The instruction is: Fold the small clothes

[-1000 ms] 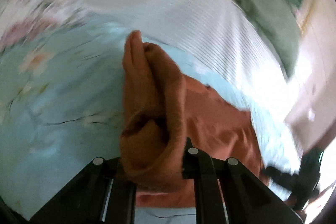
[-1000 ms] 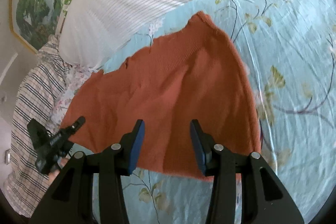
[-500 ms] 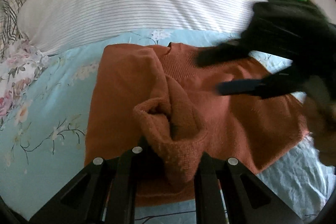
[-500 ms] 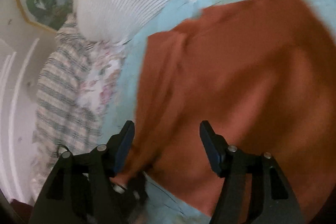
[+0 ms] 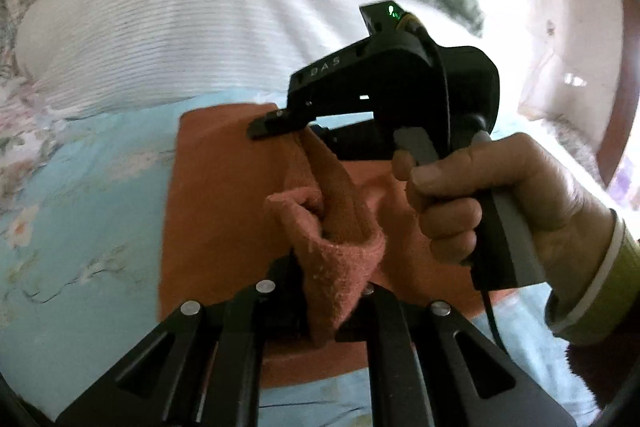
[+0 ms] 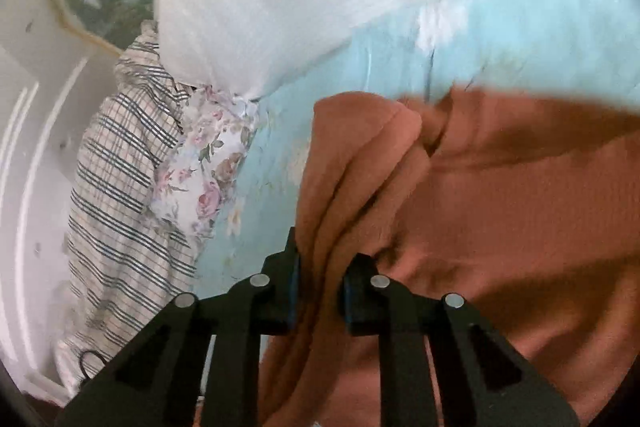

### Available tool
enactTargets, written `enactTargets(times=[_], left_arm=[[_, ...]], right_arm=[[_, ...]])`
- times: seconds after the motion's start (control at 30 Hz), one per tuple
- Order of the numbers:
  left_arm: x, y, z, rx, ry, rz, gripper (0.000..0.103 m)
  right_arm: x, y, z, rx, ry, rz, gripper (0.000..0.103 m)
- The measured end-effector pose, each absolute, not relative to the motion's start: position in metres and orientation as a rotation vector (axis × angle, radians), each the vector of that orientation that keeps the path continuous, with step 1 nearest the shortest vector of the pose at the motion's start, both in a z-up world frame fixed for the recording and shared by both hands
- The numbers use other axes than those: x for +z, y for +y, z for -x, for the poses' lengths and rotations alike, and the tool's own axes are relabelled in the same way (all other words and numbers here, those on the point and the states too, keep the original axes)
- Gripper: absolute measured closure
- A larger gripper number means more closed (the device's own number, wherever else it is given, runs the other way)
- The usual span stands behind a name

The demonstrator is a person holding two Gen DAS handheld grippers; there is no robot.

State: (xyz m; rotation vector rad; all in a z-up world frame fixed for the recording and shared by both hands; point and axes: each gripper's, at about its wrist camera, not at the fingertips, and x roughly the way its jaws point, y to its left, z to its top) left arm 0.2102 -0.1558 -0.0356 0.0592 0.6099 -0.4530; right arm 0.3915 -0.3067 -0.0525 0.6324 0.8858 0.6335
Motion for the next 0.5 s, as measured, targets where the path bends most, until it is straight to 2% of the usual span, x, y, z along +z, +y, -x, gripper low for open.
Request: enactTargets(times=[0.13,0.3,0.5], left_arm=[[-0.036,-0.204,-0.208,-0.538,0.636,-0.053,0.095],[-0.066,-0.264,-0.213,-0.602,0.725,-0.086,0.095],[-0.068,-0.277,-0.215,-0.620,0.736,-0.072,0.095]], right_arm=[[-0.050,-0.355,-0.373,0.540,0.873,-0.587,0.085],[-0.085,-0.397,-0.365,0.434,0.941,-0.577,0.085],[-0.076,-0.411,-0.360,0.435,0.884,-0.546,0.085]])
